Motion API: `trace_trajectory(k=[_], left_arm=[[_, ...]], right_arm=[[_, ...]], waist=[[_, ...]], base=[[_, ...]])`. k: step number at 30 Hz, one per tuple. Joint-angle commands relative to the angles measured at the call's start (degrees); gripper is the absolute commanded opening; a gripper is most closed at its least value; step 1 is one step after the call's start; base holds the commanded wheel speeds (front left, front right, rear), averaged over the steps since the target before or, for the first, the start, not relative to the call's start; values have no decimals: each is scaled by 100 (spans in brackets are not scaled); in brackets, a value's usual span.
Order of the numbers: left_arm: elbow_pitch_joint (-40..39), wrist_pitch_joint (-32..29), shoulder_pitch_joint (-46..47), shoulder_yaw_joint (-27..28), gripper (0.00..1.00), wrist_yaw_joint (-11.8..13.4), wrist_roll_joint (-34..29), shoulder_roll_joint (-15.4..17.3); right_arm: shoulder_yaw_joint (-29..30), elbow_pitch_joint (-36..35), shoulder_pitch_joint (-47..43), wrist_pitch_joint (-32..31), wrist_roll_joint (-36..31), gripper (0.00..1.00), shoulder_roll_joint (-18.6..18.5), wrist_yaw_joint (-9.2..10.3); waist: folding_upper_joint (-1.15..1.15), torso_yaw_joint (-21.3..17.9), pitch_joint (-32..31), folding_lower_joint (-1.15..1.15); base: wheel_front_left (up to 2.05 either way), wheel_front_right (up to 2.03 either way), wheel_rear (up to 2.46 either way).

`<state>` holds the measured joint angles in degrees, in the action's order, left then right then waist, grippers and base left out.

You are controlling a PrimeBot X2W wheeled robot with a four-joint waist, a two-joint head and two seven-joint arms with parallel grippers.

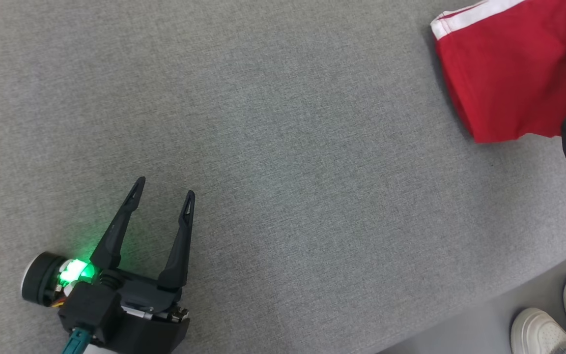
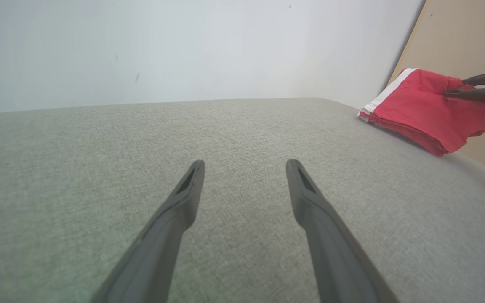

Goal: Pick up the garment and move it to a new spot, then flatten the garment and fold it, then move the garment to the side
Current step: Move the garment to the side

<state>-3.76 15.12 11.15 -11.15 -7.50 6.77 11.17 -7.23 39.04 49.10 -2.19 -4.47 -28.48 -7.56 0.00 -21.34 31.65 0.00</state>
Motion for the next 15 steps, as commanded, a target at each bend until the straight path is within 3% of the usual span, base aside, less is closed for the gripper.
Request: trace_trajectory(k=[1,15], left_arm=[[116,4,7,-3,100,3,43,-33],[236,10,-416,423,100,35,158,-455]], right_arm=[[75,-16,-80,66,-34,100,21,17],[284,-482,-1024,527,358,100,231,17]], waist=[[0,86,-85,0],[0,717,-1133,0]], base=[[0,0,0],[0,0,0]])
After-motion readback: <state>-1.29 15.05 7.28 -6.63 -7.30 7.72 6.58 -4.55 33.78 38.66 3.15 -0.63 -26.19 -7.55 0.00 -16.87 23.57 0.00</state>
